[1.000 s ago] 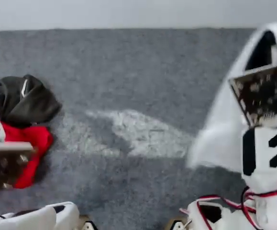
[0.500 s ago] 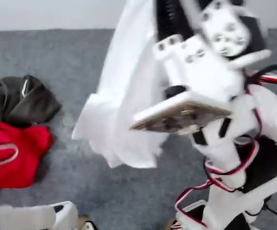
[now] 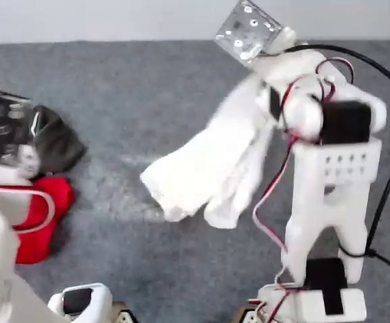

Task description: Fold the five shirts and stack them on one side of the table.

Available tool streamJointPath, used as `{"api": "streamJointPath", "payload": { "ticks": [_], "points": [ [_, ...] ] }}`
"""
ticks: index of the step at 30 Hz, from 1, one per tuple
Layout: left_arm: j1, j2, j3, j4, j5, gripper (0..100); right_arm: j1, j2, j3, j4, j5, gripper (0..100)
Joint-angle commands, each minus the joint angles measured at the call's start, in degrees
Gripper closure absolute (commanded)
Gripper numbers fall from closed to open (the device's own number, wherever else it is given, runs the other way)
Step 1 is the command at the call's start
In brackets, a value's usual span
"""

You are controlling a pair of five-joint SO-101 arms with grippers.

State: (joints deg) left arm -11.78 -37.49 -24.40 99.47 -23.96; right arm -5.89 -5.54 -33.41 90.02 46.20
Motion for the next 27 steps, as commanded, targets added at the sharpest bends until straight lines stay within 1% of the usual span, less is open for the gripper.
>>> {"api": "streamJointPath", "payload": {
  "ticks": [1, 5, 7, 9, 12, 14, 18, 24, 27],
  "points": [
    [7.56, -2.9, 14.73, 0.88, 1.23, 99, 5.93, 2.24, 4.13, 2.68, -0.7, 98.9],
    [13.71, -2.46, 27.47, 0.09, 7.12, 99, 10.33, 5.41, 10.46, 3.21, -0.7, 98.9],
    [15.38, -1.05, 31.78, -1.14, 7.74, 98, 11.74, 6.2, 13.36, 3.3, -1.05, 98.9],
    [16.97, 1.58, 34.24, -2.02, 7.74, 98, 12.0, 6.29, 16.09, 4.18, -1.05, 98.9],
    [20.31, 8.0, 33.89, -2.55, 7.74, 98, 11.65, 6.29, 20.13, 5.23, -1.23, 98.9],
    [22.07, 13.45, 31.87, -2.81, 7.74, 97, 11.56, 6.37, 22.24, 5.23, -1.93, 98.9],
    [23.47, 26.81, 23.96, -2.2, 7.38, 89, 11.91, 6.73, 25.23, 4.97, -4.92, 98.9],
    [26.81, 45.45, 4.79, 1.05, 7.38, 84, 11.74, 6.46, 27.78, 5.14, -5.63, 98.9],
    [28.04, 53.1, -3.12, 1.05, 7.47, 83, 11.74, 6.81, 27.87, 5.05, -8.26, 98.9]
  ]
}}
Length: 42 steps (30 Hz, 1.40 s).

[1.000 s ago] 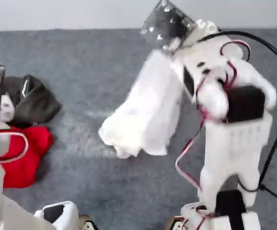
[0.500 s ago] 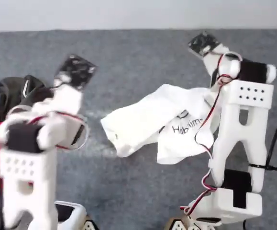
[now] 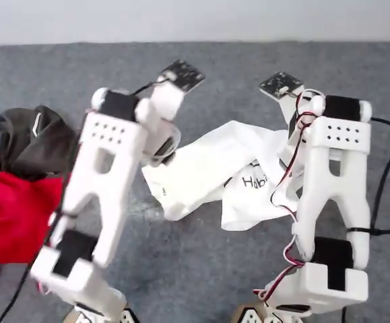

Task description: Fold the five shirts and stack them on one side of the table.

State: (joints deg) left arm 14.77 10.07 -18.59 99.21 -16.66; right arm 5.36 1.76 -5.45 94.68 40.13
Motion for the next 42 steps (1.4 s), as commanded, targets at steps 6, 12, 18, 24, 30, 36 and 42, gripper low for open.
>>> {"api": "streamJointPath", "payload": {
  "ticks": [6, 12, 18, 24, 30, 36, 42],
  "points": [
    [3.25, 17.23, -14.81, 1.32, 0.18, 83, 0.57, -0.48, -0.09, 0.48, -3.25, 98.9],
    [3.25, 23.12, -17.8, 1.23, 0.35, 83, 0.75, -0.75, 0.0, 0.66, -3.25, 98.9],
    [2.73, 27.52, -21.14, 1.14, 0.35, 83, 0.48, -0.48, 0.0, 0.57, -3.25, 98.9],
    [2.73, 29.63, -26.59, 1.14, 0.44, 83, 0.48, -0.48, 0.0, 0.57, -3.25, 98.9],
    [1.05, 33.41, -29.49, 1.14, 0.44, 83, 0.57, -0.57, 0.0, 0.57, -3.25, 98.9],
    [0.35, 35.43, -29.05, 1.32, 0.44, 83, 0.48, -0.57, 0.0, 0.57, -3.25, 98.9],
    [3.34, 35.69, -28.53, 1.32, 0.44, 83, 0.48, -0.57, 0.0, 0.57, -3.16, 98.9]
  ]
}}
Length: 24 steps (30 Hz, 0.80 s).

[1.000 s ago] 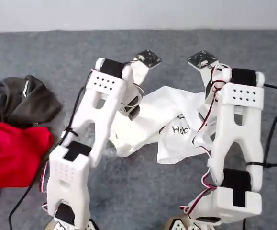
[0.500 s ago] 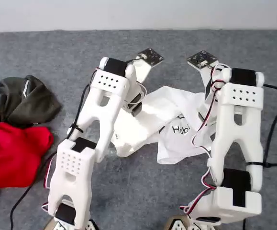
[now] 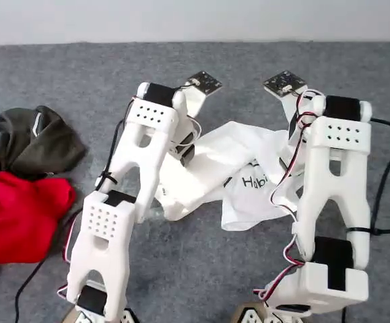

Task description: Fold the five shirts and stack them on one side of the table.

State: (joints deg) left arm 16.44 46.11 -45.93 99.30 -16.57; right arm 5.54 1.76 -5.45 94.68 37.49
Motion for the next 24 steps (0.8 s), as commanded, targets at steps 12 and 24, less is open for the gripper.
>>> {"api": "streamJointPath", "payload": {
  "ticks": [12, 24],
  "points": [
    [0.53, 0.0, 5.76, 1.05, 0.35, 83, 0.22, -0.57, 0.0, 0.4, -0.53, 98.9],
    [1.05, 0.0, 7.08, 1.05, 0.26, 90, 0.22, -0.66, -0.09, 0.48, -0.53, 98.9]
  ]
}}
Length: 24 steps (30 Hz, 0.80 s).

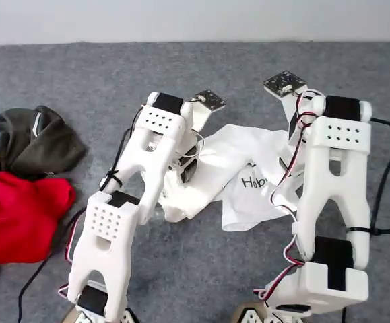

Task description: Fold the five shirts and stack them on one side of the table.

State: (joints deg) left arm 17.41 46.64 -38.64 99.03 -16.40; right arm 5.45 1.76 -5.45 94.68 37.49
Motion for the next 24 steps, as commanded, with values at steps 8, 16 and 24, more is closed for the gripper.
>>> {"api": "streamJointPath", "payload": {
  "ticks": [8, 16, 24],
  "points": [
    [0.09, -0.62, -0.13, 1.41, 0.09, 97, 0.31, -0.66, -0.09, 0.48, -0.53, 98.9],
    [-0.26, -3.52, -0.13, 1.49, 0.09, 99, 0.66, -1.1, -1.49, 0.57, -0.53, 98.9],
    [-0.62, -18.11, -0.31, 1.49, -0.26, 99, 1.71, -1.1, -11.52, 5.49, -0.53, 98.9]
  ]
}}
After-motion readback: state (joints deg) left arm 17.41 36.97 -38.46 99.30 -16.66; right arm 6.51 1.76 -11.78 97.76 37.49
